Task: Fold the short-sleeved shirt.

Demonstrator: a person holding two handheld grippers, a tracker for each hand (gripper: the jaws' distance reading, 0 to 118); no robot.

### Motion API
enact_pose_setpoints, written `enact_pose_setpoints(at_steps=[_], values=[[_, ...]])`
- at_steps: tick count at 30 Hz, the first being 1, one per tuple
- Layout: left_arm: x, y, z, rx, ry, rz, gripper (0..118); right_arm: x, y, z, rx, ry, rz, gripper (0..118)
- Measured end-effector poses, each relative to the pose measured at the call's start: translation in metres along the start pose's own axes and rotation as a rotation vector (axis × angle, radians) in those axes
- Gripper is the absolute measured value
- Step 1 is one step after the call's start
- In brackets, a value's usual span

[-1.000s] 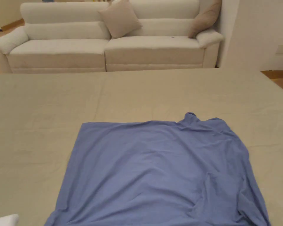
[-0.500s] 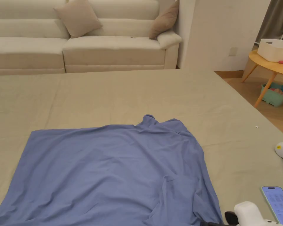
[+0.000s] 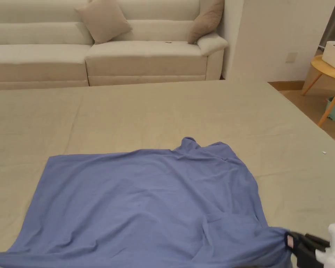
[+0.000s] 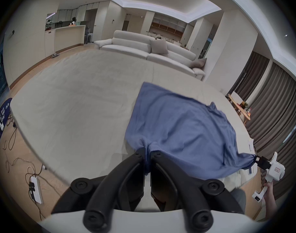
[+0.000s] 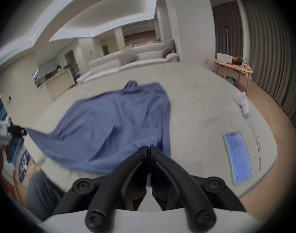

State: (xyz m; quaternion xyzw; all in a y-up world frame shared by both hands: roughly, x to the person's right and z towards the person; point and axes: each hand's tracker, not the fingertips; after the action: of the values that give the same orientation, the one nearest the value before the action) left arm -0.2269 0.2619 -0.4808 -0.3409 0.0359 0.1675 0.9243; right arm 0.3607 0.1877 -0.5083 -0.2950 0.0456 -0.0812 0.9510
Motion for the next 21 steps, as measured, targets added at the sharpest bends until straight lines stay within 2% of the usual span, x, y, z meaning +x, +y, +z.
enact_pose_setpoints(at_steps=[1, 4, 6, 7, 10, 12, 16, 19, 21], values=[[0.005, 0.017, -0.014, 0.008, 0.001, 0.010, 4, 0.005, 0.018, -0.016, 0.015, 0.004, -0.015, 5], [0.011, 0.060, -0.076, 0.019, -0.005, -0.009, 4, 0.015, 0.069, -0.075, 0.009, -0.058, 0.018, 5], [0.014, 0.086, -0.126, -0.041, 0.046, -0.031, 4, 0.022, 0.094, -0.119, -0.019, -0.059, -0.016, 5], [0.011, 0.096, -0.153, -0.053, 0.043, -0.018, 4, 0.023, 0.103, -0.142, -0.037, -0.090, -0.014, 5], [-0.004, 0.111, -0.226, -0.180, 0.105, 0.038, 4, 0.023, 0.116, -0.200, -0.151, -0.139, 0.039, 5], [-0.009, 0.107, -0.262, -0.265, 0.157, 0.022, 4, 0.021, 0.114, -0.234, -0.223, -0.183, 0.078, 5], [-0.010, 0.092, -0.301, -0.345, 0.200, -0.038, 4, 0.015, 0.098, -0.279, -0.334, -0.229, 0.140, 5], [-0.006, 0.087, -0.304, -0.318, 0.209, -0.058, 4, 0.009, 0.087, -0.284, -0.315, -0.247, 0.173, 4], [-0.015, 0.091, -0.314, -0.331, 0.205, -0.105, 4, 0.012, 0.087, -0.284, -0.309, -0.239, 0.166, 5]])
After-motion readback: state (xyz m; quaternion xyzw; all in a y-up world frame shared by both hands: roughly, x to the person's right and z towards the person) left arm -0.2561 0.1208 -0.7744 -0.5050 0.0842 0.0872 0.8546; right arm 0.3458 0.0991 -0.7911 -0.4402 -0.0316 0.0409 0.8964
